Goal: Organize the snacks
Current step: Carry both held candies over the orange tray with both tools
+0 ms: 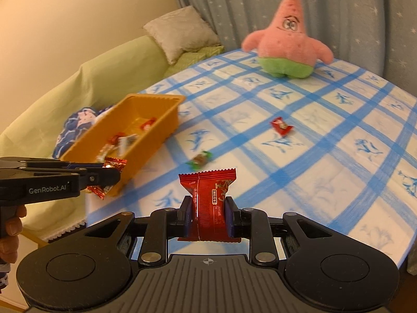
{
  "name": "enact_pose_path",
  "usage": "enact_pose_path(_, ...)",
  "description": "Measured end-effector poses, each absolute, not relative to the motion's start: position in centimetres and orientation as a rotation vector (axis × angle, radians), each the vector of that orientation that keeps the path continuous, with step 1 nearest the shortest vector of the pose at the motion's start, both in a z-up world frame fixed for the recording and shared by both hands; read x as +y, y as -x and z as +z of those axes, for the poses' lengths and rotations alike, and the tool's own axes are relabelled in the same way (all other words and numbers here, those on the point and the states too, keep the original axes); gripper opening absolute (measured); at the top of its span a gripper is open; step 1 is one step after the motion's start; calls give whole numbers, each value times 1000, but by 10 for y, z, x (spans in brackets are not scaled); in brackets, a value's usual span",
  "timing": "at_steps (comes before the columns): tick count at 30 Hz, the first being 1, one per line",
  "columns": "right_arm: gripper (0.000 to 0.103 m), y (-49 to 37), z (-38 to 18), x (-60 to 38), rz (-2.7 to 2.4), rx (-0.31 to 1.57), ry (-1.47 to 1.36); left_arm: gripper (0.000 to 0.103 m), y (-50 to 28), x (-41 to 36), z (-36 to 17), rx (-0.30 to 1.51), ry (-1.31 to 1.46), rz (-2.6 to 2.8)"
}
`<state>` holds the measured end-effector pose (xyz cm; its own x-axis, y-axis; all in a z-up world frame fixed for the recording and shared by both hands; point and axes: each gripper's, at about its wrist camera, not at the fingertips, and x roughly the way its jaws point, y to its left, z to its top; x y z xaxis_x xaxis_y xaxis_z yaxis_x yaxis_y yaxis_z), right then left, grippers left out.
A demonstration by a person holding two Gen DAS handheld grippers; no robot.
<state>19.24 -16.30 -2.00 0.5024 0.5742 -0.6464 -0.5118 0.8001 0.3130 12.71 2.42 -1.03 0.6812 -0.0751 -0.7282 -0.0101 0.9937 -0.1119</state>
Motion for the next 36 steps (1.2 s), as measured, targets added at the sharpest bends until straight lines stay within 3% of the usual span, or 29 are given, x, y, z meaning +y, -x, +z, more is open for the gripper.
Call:
enact_pose_path(19,26,-179,7,-35,781,775,-81,18,-112,142,5,771,124,56)
enact_pose_path(36,26,-220,-4,45,740,815,-123,18,-156,194,-4,780,84,7)
